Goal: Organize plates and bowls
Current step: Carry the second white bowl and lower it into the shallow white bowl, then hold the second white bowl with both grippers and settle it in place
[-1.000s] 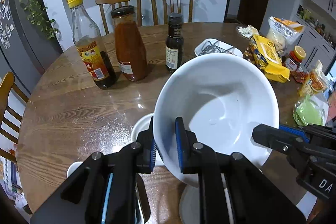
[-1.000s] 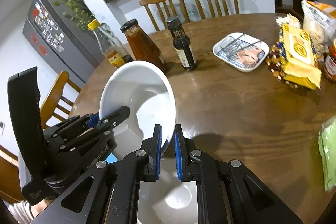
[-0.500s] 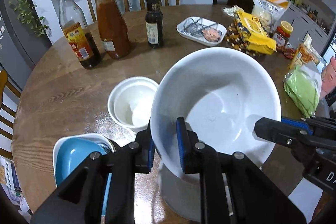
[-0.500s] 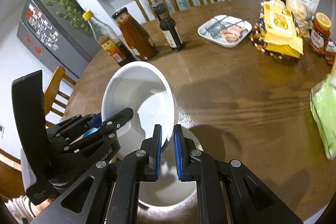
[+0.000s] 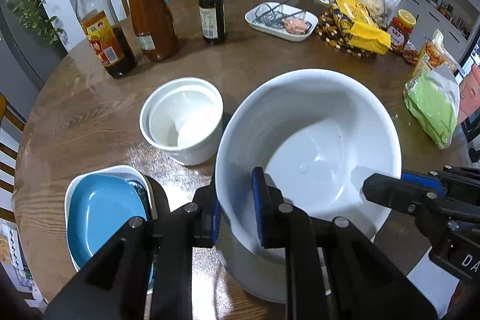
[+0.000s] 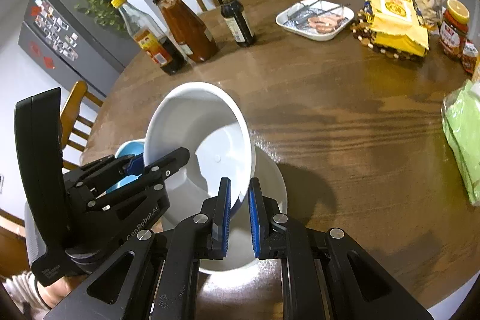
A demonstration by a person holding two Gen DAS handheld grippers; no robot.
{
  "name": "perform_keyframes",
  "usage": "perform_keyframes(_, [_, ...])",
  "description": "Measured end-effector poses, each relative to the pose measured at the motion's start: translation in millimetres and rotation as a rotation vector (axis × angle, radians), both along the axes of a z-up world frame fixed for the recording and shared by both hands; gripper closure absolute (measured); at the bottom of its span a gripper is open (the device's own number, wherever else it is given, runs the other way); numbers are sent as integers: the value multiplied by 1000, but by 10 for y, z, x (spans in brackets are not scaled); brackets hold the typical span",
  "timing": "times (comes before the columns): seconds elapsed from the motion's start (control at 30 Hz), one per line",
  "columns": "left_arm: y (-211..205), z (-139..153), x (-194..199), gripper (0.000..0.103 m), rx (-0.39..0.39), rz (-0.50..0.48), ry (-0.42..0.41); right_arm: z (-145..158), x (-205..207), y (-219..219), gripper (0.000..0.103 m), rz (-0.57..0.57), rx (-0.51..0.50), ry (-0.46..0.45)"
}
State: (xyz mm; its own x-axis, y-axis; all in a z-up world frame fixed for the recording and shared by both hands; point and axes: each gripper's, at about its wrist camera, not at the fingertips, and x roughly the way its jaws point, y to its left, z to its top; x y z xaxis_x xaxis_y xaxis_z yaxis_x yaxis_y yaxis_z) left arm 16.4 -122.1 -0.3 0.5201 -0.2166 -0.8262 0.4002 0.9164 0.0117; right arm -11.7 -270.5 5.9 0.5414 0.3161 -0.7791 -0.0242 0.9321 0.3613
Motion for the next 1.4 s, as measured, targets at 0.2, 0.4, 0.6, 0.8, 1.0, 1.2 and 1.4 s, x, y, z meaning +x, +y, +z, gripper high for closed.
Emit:
perform_keyframes(0.2, [1,-84,-20,85,9,-3,34,-109,-39,1,90,15,17,39])
perform_keyframes(0.4, [1,-55,-40,85,1,3,33,-173,-76,30,90,30,18,60])
perform_keyframes(0.6, [-49,22,-124,85,12,-14,-8,-146,-134,1,90,38,24,61])
perform_keyframes(0.8, [-82,46,-191,85,15,-35,-11,-127,-167,-50,90,46,36,77])
perform_keyframes(1.0, [-100,-95,-211,85,22,-40,42,-242,-169,-62,90,58,32,124])
perform_keyframes(1.2, [-98,-177,-183,85,33,-30,59,-302,-129,-40,90,67,25,145])
perform_keyframes(1.4, [-59,-238,-143,85,42,-20,75,-304,-79,6,90,80,15,150])
